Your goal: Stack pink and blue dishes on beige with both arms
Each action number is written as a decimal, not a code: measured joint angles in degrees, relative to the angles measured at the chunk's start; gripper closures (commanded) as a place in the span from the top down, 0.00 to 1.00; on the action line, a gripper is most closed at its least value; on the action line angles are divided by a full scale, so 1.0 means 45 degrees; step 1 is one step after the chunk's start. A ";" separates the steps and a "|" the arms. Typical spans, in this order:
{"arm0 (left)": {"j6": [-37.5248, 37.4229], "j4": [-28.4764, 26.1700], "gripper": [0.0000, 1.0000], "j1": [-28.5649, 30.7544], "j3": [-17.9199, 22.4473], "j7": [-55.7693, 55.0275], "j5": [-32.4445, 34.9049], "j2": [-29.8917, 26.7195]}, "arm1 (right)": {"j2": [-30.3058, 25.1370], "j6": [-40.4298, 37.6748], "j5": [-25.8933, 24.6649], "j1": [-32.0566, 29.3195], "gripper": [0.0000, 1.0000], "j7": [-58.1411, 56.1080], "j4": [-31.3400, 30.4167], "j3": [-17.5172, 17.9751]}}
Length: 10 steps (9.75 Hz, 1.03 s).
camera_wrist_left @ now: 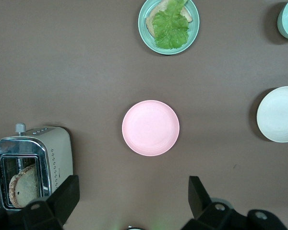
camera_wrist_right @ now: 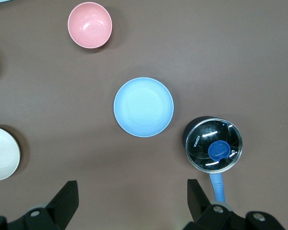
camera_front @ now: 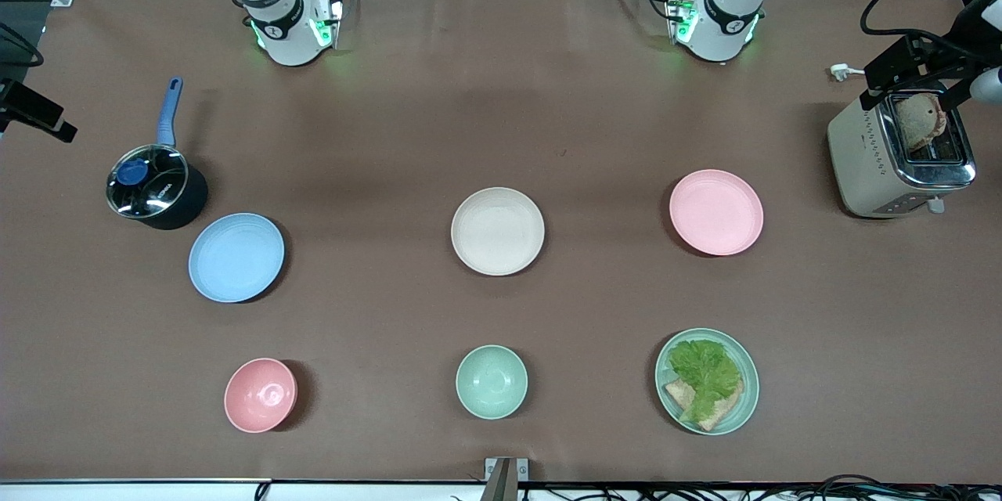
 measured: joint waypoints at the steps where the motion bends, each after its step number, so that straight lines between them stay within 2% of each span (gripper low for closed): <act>1: 0.0000 -0.0002 1.00 -0.0001 -0.0001 0.0000 0.0000 0.0000 | 0.0010 0.0000 0.0000 -0.0009 1.00 0.0000 0.0000 0.0000; 4: 0.0005 -0.0010 1.00 -0.0001 0.0024 0.0000 0.0000 0.0019 | 0.0107 0.0013 -0.0044 -0.0030 1.00 -0.0001 -0.0010 -0.0010; 7: 0.0030 -0.0163 0.99 -0.0007 0.0653 0.0024 -0.0177 0.0145 | 0.1090 0.0472 -0.0080 -0.0089 1.00 -0.0281 -0.0095 -0.0207; 8: 0.0291 -0.0486 0.99 -0.0013 0.1017 0.0206 -0.0568 0.0219 | 0.1754 0.1228 -0.0032 -0.0110 1.00 -0.1094 -0.0256 -0.0583; 10: 0.2149 -0.2246 1.00 0.0004 0.1766 0.1371 -0.1266 0.0391 | 0.3222 0.3333 0.0683 -0.0245 1.00 -0.3086 -0.1031 -0.1572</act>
